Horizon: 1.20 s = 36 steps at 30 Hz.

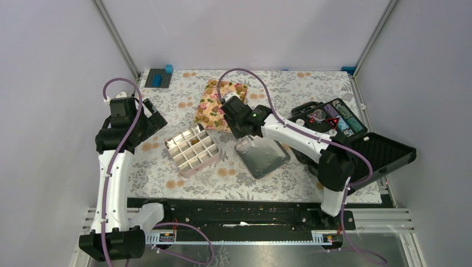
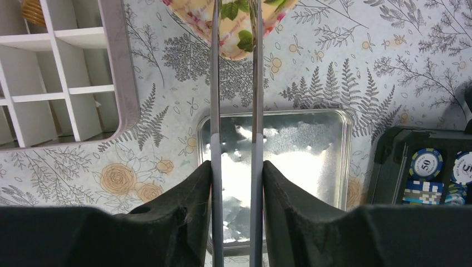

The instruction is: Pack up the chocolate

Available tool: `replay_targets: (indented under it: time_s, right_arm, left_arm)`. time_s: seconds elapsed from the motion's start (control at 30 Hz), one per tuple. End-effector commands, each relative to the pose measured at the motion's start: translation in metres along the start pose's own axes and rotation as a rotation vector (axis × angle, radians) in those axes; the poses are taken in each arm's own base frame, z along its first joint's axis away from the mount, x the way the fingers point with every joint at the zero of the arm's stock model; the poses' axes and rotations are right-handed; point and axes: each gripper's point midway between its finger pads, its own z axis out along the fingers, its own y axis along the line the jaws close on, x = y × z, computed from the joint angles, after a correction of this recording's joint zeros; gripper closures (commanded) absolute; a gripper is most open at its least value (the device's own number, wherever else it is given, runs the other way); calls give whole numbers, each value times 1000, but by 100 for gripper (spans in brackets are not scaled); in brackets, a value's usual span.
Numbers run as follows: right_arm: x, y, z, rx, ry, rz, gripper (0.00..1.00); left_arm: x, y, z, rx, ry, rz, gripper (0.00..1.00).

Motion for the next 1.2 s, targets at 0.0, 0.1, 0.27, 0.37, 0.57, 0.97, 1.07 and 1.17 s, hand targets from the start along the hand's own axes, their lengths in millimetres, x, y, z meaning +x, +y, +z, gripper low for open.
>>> replay_targets:
  time_s: [0.0,0.1,0.27,0.37,0.57,0.97,1.07,1.17]
  right_arm:
    - [-23,7,0,-25,-68,20,57]
    - [-25,10,6,-33,-62,19,54]
    - [-26,15,16,-40,-49,11,52]
    - [-26,18,21,-47,-42,7,52]
    - [-24,23,29,-62,-31,0,51]
    - [-21,28,49,-66,-4,-2,52]
    - [-21,28,48,-70,-5,0,55]
    - [-23,28,46,-68,-10,1,62]
  left_arm:
    - [-10,-6,-4,28,-36,-3,1]
    - [-11,-6,-5,30,-40,0,1]
    - [-10,-5,-3,24,-34,2,1]
    - [-10,-5,-2,20,-32,0,1]
    - [-10,-4,1,17,-29,-1,1]
    - [-9,-3,6,8,-25,6,1]
    - [-8,-3,7,9,-22,6,1]
    - [-9,-4,6,13,-22,7,1]
